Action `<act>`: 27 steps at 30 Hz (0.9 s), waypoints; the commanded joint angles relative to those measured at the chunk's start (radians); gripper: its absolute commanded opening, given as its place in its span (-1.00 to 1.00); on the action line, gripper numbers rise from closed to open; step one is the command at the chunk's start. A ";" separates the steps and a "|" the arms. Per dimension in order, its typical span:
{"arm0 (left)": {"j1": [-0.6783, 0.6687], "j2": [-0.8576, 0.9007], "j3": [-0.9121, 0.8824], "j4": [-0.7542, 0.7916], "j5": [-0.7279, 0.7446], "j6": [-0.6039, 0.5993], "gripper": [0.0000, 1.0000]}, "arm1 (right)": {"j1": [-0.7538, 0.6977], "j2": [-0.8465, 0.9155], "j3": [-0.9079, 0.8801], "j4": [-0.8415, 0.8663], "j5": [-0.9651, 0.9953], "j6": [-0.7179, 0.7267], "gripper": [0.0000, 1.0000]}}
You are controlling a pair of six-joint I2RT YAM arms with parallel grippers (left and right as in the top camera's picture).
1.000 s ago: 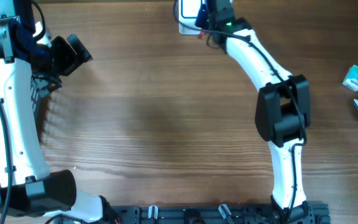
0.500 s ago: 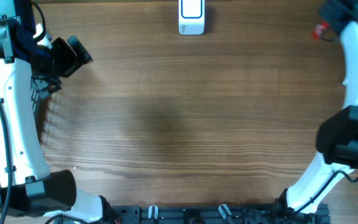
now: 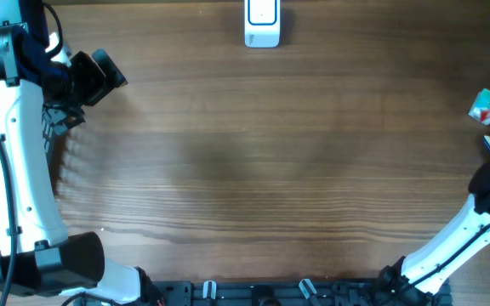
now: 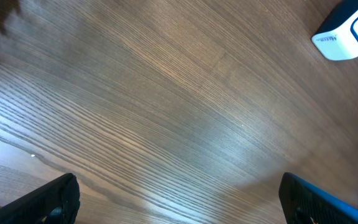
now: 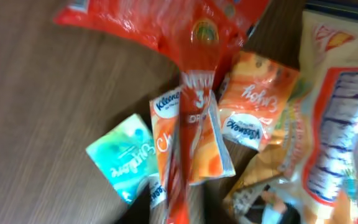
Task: Scan the item barcode
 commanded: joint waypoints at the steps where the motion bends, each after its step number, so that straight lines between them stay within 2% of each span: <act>1: -0.005 0.006 -0.006 -0.006 0.016 0.015 1.00 | 0.009 0.008 0.002 0.009 -0.013 -0.021 0.69; 2: -0.005 0.006 -0.006 -0.006 0.016 0.015 1.00 | 0.009 0.000 0.002 0.005 -0.014 -0.030 0.99; 8: -0.005 0.006 -0.006 -0.010 0.016 0.015 1.00 | 0.009 -0.094 0.010 -0.031 -0.058 -0.030 0.99; 16: -0.005 0.006 -0.006 -0.011 0.016 0.015 1.00 | 0.009 -0.426 0.010 -0.152 -0.255 0.011 0.99; 21: -0.005 0.006 -0.006 -0.019 0.016 0.015 1.00 | 0.013 -0.634 0.006 -0.286 -0.285 0.004 0.99; 27: -0.005 0.006 -0.006 -0.023 0.016 0.011 1.00 | 0.067 -0.850 -0.020 -0.416 -0.370 -0.124 0.99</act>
